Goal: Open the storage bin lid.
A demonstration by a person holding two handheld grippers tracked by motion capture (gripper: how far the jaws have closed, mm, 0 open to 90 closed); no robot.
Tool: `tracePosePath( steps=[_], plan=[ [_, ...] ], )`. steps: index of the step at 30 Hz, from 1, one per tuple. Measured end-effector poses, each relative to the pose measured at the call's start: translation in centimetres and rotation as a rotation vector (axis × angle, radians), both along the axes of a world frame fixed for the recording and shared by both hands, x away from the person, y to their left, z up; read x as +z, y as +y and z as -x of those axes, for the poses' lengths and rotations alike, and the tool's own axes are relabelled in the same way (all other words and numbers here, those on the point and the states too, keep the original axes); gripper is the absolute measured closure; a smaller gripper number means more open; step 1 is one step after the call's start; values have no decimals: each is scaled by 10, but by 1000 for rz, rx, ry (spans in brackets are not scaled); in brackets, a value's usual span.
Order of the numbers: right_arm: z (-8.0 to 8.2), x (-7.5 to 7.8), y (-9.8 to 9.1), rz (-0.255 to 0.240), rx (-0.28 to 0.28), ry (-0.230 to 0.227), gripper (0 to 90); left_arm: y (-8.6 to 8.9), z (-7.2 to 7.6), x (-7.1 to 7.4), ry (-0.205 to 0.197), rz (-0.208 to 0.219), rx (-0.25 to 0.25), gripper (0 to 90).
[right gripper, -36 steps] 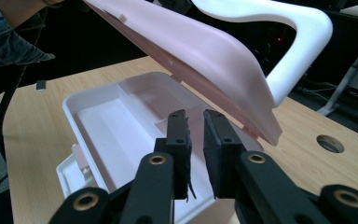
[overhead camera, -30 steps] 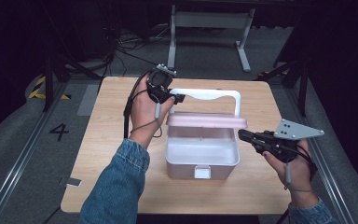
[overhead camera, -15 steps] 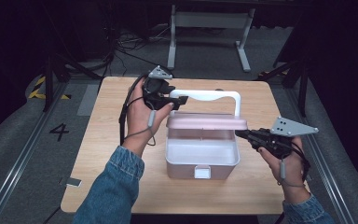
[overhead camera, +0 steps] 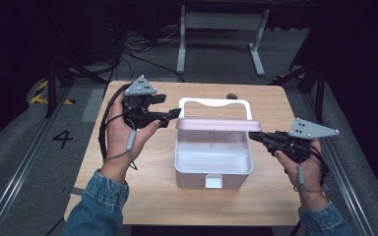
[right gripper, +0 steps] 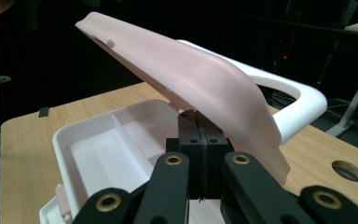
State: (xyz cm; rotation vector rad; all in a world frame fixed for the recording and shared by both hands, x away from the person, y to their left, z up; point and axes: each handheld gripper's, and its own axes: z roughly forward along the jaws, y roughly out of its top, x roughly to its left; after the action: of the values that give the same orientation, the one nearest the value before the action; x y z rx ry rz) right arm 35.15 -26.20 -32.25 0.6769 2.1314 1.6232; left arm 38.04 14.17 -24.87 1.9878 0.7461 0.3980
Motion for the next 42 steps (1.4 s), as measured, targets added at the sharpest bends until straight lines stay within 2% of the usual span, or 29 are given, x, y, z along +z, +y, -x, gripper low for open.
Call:
tracePosePath(
  steps=[4,6,12,14,18,22,26,29,31,33,35,37,42],
  plan=[
    [-4,3,0,-15,2,10,900,6,6,-5,2,-42,-21,312],
    [-6,4,-2,-26,3,16,900,10,9,-11,14,-22,-33,309],
    [-14,8,-4,-59,6,22,900,14,8,-27,39,-23,-26,283],
    [-17,7,-4,-64,2,33,900,13,6,-32,35,-11,-39,265],
    [-27,5,-6,-97,1,58,900,10,3,-41,30,-19,-49,241],
    [-32,4,-7,-120,2,61,900,6,-1,-52,21,-15,-43,223],
    [-34,3,-8,-118,-6,62,900,3,-6,-57,2,-16,-41,201],
    [-34,3,-8,-117,-10,59,900,-4,-10,-59,-28,15,-20,209],
    [-34,3,-8,-116,-11,59,900,-7,-12,-59,-38,31,-29,223],
    [-34,3,-9,-118,-9,60,900,-12,-14,-59,-64,65,-34,252],
    [-34,3,-9,-121,-9,63,900,-15,-16,-60,-60,88,-45,276],
    [-34,3,-9,-124,-10,62,900,-18,-18,-60,-60,100,-51,299],
    [-34,3,-11,-122,-13,64,900,-24,-21,-60,-95,123,-56,360]
  ],
)
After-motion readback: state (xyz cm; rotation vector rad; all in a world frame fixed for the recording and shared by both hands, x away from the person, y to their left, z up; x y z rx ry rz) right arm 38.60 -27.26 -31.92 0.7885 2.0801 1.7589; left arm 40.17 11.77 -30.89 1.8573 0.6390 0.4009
